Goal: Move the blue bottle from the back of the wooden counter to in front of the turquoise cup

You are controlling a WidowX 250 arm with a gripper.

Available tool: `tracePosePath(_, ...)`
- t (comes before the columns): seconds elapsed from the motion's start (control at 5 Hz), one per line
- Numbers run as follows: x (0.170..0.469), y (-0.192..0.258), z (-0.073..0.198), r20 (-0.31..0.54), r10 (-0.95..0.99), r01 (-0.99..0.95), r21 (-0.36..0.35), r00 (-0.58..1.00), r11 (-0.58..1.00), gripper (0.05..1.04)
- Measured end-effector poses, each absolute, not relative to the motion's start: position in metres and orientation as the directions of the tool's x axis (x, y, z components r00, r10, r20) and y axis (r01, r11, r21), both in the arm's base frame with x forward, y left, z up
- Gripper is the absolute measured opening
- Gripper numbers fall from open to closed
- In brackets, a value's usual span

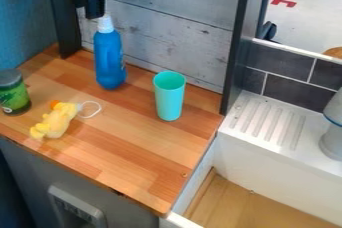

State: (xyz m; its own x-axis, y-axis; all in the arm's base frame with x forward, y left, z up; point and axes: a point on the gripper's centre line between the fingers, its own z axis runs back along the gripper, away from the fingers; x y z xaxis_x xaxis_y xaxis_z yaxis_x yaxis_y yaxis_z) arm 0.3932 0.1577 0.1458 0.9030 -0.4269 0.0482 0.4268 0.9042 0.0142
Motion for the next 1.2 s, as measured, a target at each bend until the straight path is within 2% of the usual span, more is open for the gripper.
tracePosePath(0.2,0.396,0.158,0.133,0.028,-0.427,0.427,-0.005,0.904,0.904,1.003)
tracePosePath(0.6,0.404,0.152,0.121,-0.019,-0.413,0.413,0.018,0.911,0.910,0.967)
tracePosePath(0.8,0.411,0.148,0.122,0.010,-0.403,0.403,0.034,0.915,0.915,0.720)
tracePosePath(1.0,0.410,0.143,0.116,0.010,-0.399,0.399,0.021,0.917,0.917,0.495)
tracePosePath(1.2,0.411,0.139,0.116,0.005,-0.392,0.392,0.023,0.920,0.920,0.471)
